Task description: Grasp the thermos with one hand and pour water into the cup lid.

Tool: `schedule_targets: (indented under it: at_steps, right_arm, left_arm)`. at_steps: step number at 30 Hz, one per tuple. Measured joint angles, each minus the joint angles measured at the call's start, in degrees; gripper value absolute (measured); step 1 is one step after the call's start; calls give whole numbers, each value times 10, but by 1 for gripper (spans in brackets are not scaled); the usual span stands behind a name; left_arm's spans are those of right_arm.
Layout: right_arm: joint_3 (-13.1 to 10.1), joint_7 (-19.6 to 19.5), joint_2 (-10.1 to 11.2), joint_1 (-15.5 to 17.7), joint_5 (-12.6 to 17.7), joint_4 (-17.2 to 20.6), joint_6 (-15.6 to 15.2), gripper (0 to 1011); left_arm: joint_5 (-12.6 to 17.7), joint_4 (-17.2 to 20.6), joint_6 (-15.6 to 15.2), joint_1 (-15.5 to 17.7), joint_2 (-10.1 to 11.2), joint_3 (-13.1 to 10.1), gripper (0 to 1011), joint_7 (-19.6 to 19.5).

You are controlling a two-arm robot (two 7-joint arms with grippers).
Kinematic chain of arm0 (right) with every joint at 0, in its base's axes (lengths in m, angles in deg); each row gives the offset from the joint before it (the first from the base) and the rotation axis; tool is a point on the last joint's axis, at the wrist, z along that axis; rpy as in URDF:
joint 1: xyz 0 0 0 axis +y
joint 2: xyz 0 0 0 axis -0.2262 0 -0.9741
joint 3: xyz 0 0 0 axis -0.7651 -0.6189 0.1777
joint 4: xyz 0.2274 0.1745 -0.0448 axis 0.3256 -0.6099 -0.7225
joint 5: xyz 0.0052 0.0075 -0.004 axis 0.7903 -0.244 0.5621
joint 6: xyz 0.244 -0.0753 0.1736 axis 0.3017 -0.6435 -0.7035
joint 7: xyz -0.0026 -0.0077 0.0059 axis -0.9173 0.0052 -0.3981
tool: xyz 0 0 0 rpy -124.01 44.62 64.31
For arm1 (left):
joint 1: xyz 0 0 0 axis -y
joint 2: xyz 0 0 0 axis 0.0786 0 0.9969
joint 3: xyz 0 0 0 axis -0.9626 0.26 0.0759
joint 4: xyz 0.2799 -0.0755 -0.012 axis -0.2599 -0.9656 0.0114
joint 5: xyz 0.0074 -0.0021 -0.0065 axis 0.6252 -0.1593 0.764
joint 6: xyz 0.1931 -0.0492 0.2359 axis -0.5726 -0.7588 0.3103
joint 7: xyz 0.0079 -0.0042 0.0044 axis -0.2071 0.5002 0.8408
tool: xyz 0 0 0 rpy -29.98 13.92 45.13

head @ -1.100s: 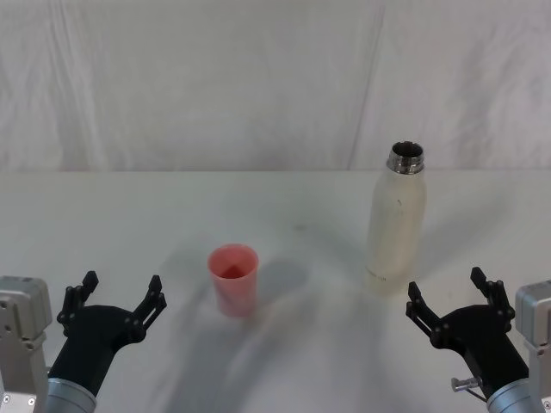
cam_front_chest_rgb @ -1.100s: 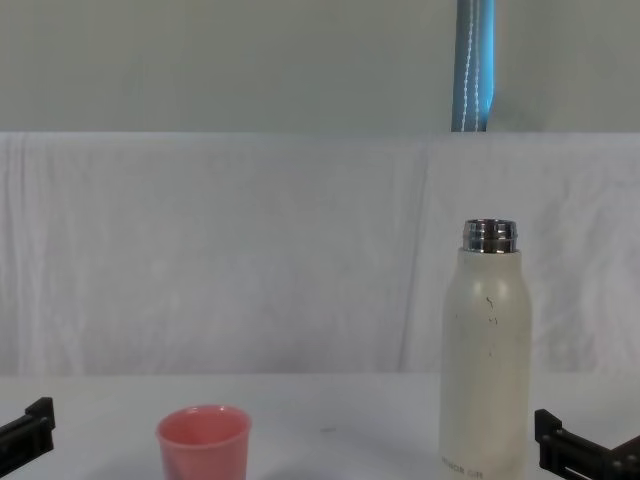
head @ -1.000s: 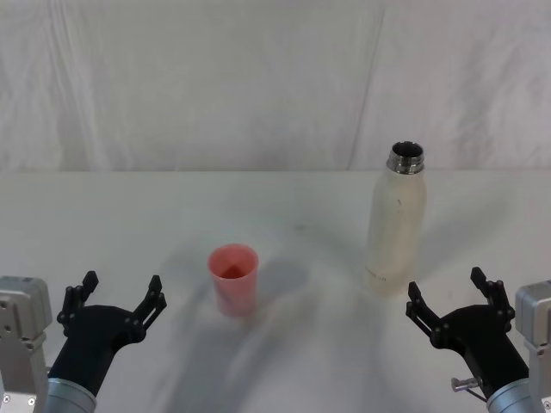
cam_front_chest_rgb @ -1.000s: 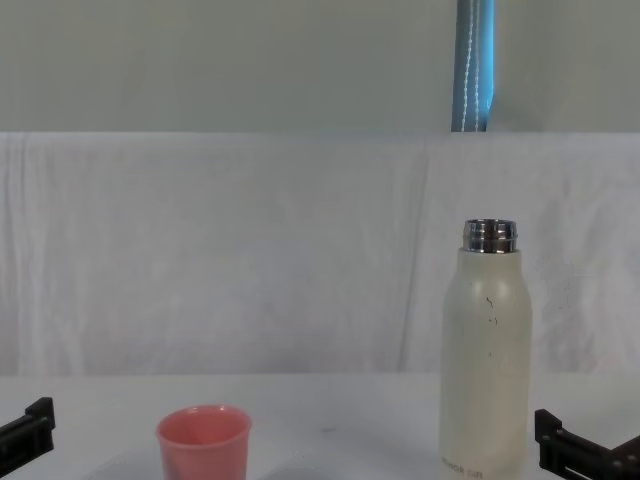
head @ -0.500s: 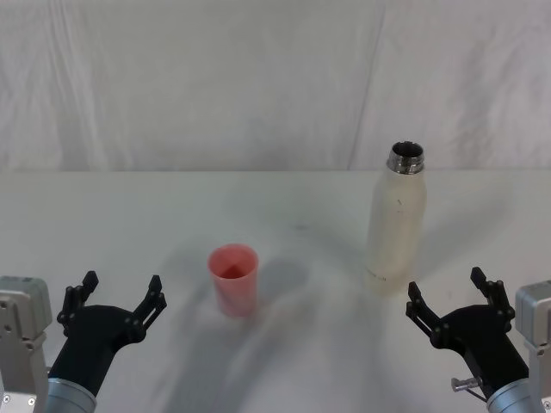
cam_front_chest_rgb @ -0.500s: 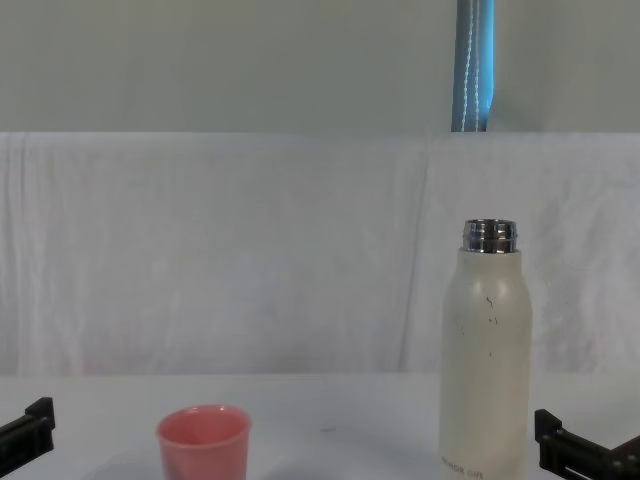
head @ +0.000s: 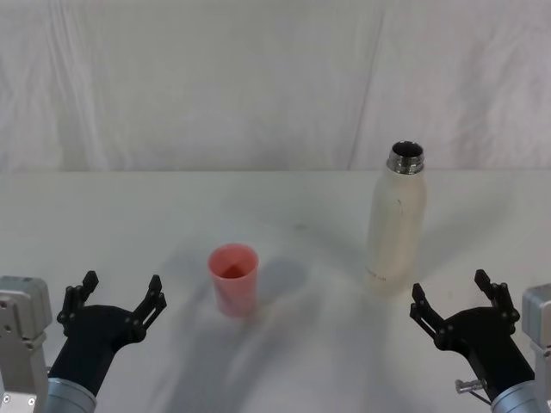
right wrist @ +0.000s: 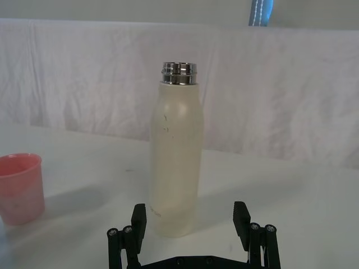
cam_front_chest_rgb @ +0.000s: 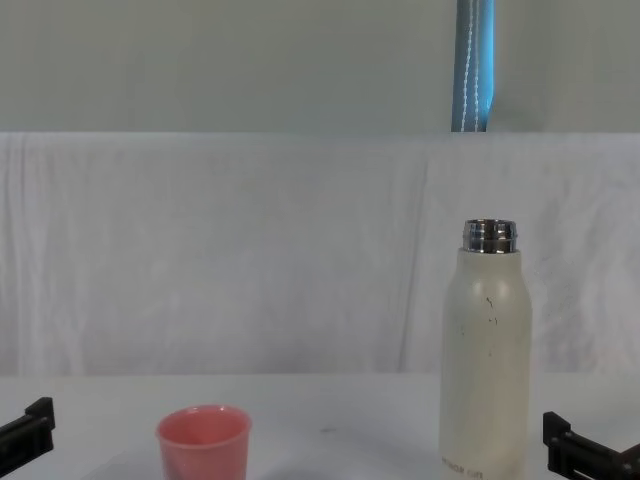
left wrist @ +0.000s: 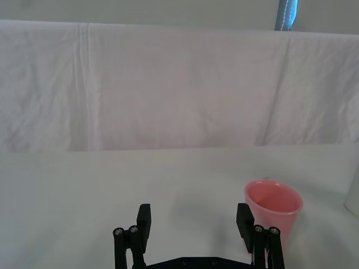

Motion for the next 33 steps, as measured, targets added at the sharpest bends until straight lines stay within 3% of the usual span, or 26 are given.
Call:
schedule_targets:
  at_steps: [11,33]
  right_arm:
    - [-11,28,-13,-8,-5,-6,0,1000]
    - [-29,84,-29,-91,5,-70,1,1000]
  left_arm:
    - [0,0,0,0,0,0,1001,0]
    - [0,0,0,0,0,0,1001,0]
